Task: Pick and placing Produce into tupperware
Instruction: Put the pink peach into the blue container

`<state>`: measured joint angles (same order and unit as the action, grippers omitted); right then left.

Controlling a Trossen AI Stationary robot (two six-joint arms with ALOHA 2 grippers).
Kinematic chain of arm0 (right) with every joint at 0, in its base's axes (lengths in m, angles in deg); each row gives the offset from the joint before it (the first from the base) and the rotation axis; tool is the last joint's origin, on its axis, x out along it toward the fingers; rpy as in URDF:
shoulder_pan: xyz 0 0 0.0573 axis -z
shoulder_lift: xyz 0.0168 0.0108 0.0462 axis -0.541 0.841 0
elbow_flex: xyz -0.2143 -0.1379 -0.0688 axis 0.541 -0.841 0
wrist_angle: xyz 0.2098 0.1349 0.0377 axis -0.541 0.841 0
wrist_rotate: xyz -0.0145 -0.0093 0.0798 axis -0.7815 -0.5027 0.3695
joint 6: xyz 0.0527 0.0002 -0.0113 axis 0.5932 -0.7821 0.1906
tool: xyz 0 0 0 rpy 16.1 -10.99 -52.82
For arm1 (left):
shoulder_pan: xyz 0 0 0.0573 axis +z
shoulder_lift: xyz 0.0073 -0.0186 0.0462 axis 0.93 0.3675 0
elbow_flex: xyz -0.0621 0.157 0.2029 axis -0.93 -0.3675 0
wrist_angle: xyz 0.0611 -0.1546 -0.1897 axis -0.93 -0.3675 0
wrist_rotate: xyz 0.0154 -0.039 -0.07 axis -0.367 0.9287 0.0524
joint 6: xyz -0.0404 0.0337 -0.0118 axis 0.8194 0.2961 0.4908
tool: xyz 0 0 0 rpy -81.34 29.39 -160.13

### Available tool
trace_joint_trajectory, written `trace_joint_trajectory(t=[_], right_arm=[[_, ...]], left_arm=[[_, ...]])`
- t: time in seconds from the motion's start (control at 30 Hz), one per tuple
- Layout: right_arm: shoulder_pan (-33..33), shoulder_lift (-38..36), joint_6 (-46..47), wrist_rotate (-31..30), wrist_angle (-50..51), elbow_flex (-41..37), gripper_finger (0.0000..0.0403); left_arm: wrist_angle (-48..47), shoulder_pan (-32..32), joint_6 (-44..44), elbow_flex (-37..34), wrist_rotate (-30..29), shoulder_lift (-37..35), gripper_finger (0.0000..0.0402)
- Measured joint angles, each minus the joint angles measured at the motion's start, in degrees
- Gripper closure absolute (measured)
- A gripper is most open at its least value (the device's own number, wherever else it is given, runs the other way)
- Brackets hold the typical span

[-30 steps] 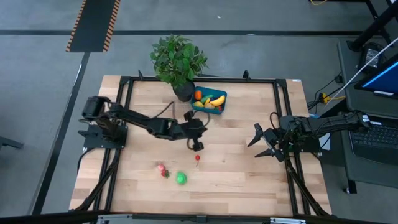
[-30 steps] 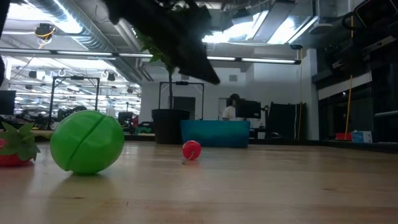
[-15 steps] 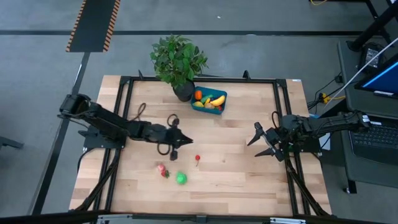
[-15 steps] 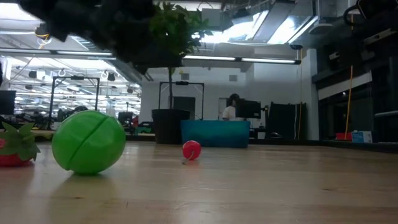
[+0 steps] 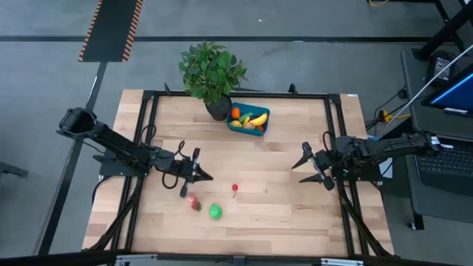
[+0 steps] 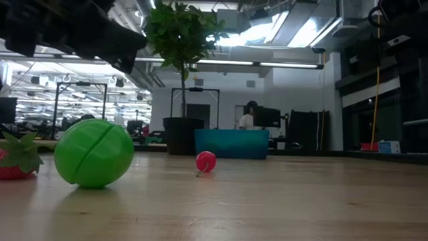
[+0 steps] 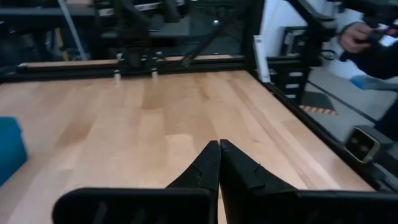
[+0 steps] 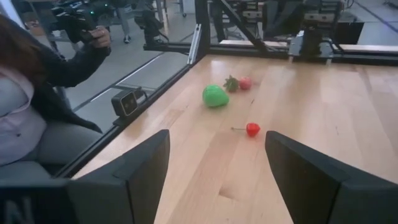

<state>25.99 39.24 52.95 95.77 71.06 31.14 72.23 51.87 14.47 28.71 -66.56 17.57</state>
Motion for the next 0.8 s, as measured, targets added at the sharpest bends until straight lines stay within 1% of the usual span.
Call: trace_joint_trajectory(t=[0.07, 0.23, 0.3, 0.57, 0.8], right_arm=[[0.00, 0.28, -0.06, 0.00, 0.02, 0.00, 0.0137], [0.00, 0.25, 0.08, 0.46, -0.45, 0.00, 0.0137], [0.00, 0.25, -0.12, 0.48, -0.47, 0.00, 0.0137], [0.00, 0.25, 0.08, 0.44, -1.01, 0.00, 0.0137], [0.00, 0.25, 0.09, 0.45, -1.22, 0.00, 0.0137]], left_arm=[[0.07, -1.08, -0.20, -0.29, 0.44, -0.22, 0.0398], [-0.01, -2.50, -1.05, -0.40, 4.67, -0.19, 0.0388], [0.01, -2.74, -1.00, -0.40, 5.40, -0.19, 0.0385], [-0.06, -3.40, 4.82, -0.40, 5.41, -0.15, 0.0374], [0.01, -3.37, 4.57, -0.40, 5.31, -0.15, 0.0362]])
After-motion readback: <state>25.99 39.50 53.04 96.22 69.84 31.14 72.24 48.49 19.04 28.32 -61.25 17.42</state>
